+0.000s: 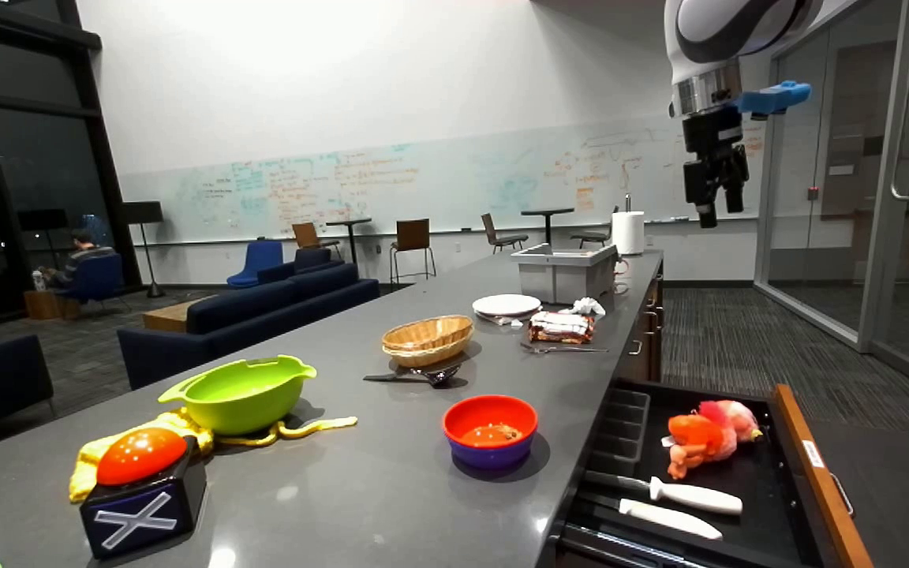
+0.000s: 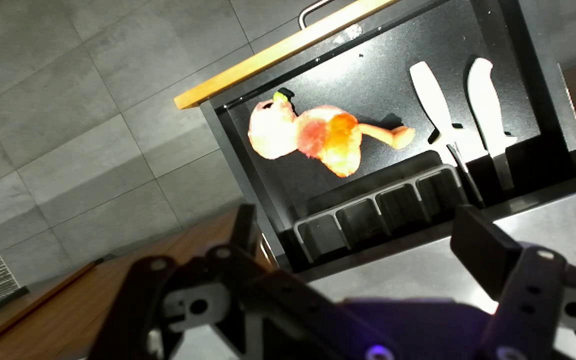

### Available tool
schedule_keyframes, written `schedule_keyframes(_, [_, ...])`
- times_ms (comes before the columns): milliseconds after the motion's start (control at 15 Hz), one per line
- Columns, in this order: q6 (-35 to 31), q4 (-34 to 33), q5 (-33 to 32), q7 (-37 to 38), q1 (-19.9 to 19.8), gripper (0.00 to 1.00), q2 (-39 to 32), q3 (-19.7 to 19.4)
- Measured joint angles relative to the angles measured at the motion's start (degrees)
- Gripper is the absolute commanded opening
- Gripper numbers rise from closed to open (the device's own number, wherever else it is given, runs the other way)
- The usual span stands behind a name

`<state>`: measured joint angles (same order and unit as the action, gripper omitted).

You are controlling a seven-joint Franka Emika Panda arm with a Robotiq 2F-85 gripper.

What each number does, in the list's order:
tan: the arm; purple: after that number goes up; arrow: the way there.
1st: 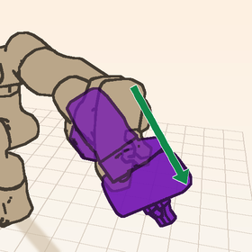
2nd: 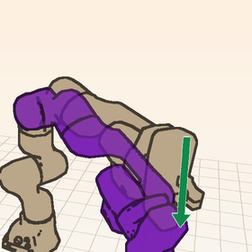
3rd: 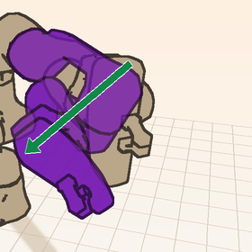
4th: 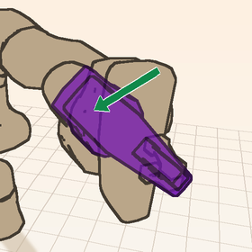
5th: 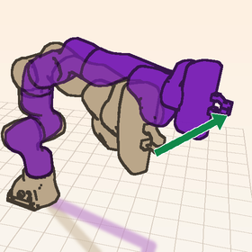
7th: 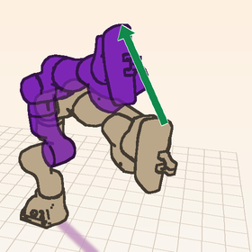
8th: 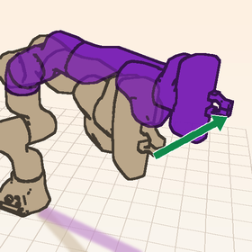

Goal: Take the plush toy out of the drawer

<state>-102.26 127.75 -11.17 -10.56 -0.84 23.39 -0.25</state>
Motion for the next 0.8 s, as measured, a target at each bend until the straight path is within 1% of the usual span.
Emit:
schedule_keyframes(267, [-0.17,0.10,0.00,0.16,0.11,1.00,-0.02,0.00])
schedule_keyframes(400, [-1.59,0.78,0.69,0.24,0.25,1.00,-0.02,-0.13])
schedule_keyframes(600, [-6.78,3.72,5.31,0.54,0.26,1.00,0.20,-1.09])
schedule_keyframes(733, [-11.26,6.85,8.55,1.30,0.25,1.00,0.67,-1.73])
schedule_keyframes(800, [-13.55,8.78,9.10,1.96,0.25,1.00,1.12,-1.74])
